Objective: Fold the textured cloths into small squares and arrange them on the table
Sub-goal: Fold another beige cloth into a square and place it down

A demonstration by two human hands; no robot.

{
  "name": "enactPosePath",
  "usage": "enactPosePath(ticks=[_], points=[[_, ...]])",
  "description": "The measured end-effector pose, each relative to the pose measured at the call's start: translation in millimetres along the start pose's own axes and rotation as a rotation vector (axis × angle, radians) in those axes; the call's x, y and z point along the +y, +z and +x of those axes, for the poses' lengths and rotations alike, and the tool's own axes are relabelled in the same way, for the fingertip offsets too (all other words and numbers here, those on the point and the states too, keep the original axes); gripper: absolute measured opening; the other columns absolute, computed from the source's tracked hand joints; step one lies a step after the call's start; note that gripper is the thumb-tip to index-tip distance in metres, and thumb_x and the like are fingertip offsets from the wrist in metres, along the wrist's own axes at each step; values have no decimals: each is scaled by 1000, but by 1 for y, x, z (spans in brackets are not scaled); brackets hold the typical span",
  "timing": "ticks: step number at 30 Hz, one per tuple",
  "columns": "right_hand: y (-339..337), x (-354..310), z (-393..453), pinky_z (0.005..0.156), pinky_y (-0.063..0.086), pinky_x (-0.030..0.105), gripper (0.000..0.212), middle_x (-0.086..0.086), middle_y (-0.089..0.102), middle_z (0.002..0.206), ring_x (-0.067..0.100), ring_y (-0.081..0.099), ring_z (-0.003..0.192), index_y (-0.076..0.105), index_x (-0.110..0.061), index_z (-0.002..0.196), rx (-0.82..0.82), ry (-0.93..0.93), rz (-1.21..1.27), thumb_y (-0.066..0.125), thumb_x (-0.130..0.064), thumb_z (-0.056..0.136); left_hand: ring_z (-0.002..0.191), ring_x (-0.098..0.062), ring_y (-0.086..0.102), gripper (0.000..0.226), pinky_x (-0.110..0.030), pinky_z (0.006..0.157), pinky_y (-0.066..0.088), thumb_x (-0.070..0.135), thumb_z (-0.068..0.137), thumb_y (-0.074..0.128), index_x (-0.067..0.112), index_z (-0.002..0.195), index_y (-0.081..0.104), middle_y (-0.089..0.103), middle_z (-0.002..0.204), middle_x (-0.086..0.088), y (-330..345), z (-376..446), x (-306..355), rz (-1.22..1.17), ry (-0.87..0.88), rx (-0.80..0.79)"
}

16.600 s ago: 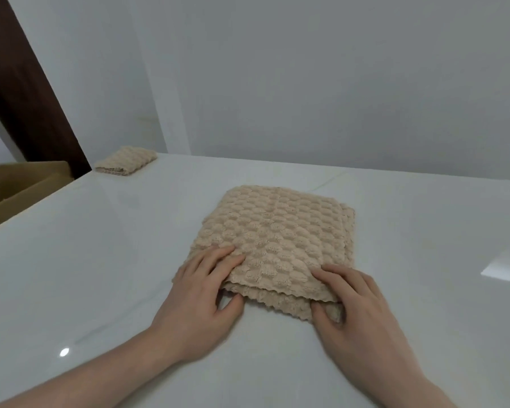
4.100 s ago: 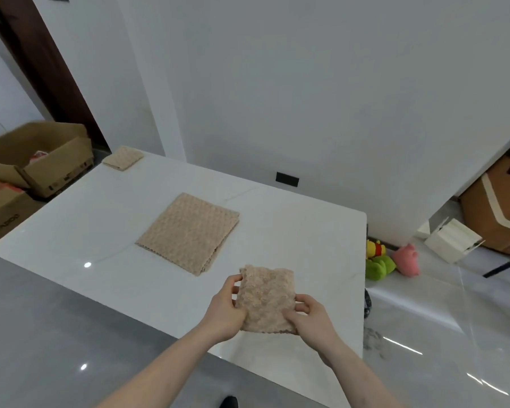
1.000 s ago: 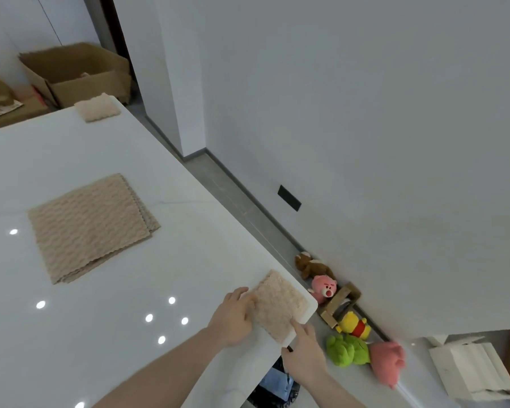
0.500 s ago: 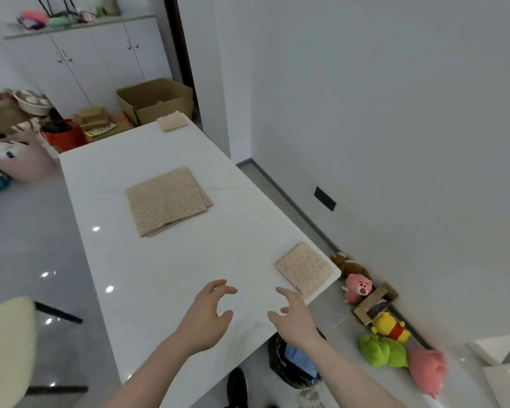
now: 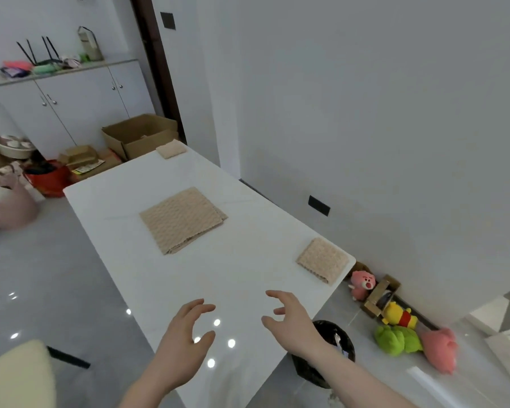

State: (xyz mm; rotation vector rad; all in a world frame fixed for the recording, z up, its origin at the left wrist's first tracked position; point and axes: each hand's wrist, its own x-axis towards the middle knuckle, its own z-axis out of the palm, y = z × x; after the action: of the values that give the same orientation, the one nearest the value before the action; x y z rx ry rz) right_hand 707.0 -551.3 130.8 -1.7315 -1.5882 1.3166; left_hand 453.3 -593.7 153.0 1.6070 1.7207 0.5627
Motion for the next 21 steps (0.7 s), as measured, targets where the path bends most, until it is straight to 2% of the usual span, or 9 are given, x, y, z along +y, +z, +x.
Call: enactPosePath(ticks=[3, 7, 9, 14, 17, 18, 21], points=[[34, -16, -15, 66, 48, 11, 52, -17, 40, 141, 4, 53, 118, 46, -37, 144, 81, 43, 20, 65, -31, 95, 134, -1, 42, 43, -16, 86, 45, 28, 95, 62, 48, 131, 52, 33, 147, 32, -39, -8, -32, 19, 45, -39], [72, -37, -33, 67, 48, 10, 51, -19, 43, 140, -1, 53, 117, 49, -40, 140, 160, 35, 31, 67, -31, 94, 136, 0, 39, 43, -26, 104, 44, 30, 95, 60, 46, 134, 51, 32, 147, 33, -79, -14, -62, 58, 90, -76], [85, -43, -44, 65, 48, 10, 50, -22, 44, 139, -3, 53, 118, 50, -41, 139, 188, 38, 50, 68, -30, 93, 136, -2, 40, 44, -28, 106, 44, 30, 95, 60, 45, 135, 51, 32, 147, 31, -90, -13, -68, 62, 111, -110], [89, -51, -59, 71, 50, 14, 49, -23, 46, 138, -3, 53, 120, 52, -44, 136, 214, 38, 35, 70, -31, 92, 132, -5, 46, 45, -29, 103, 47, 33, 94, 60, 46, 136, 50, 32, 149, 30, -100, -9, -64, 42, 167, -155], [93, -60, -55, 70, 49, 13, 47, -25, 48, 136, -5, 53, 119, 53, -46, 133, 218, 39, 60, 69, -32, 92, 130, -5, 46, 45, -23, 98, 46, 34, 94, 59, 48, 135, 49, 31, 149, 31, -108, -10, -70, 40, 160, -170], [97, -64, -52, 69, 48, 13, 45, -26, 50, 135, -7, 52, 119, 54, -47, 132, 216, 36, 73, 69, -32, 92, 126, -5, 48, 45, -22, 95, 46, 35, 93, 59, 49, 134, 49, 30, 149, 33, -113, -10, -76, 47, 158, -175], [121, -72, -38, 75, 50, 15, 44, -26, 50, 136, -8, 52, 119, 54, -48, 131, 174, 29, 85, 68, -33, 92, 100, -10, 53, 44, -20, 88, 47, 34, 93, 61, 50, 132, 50, 31, 146, 36, -131, -8, -98, 49, 112, -145]])
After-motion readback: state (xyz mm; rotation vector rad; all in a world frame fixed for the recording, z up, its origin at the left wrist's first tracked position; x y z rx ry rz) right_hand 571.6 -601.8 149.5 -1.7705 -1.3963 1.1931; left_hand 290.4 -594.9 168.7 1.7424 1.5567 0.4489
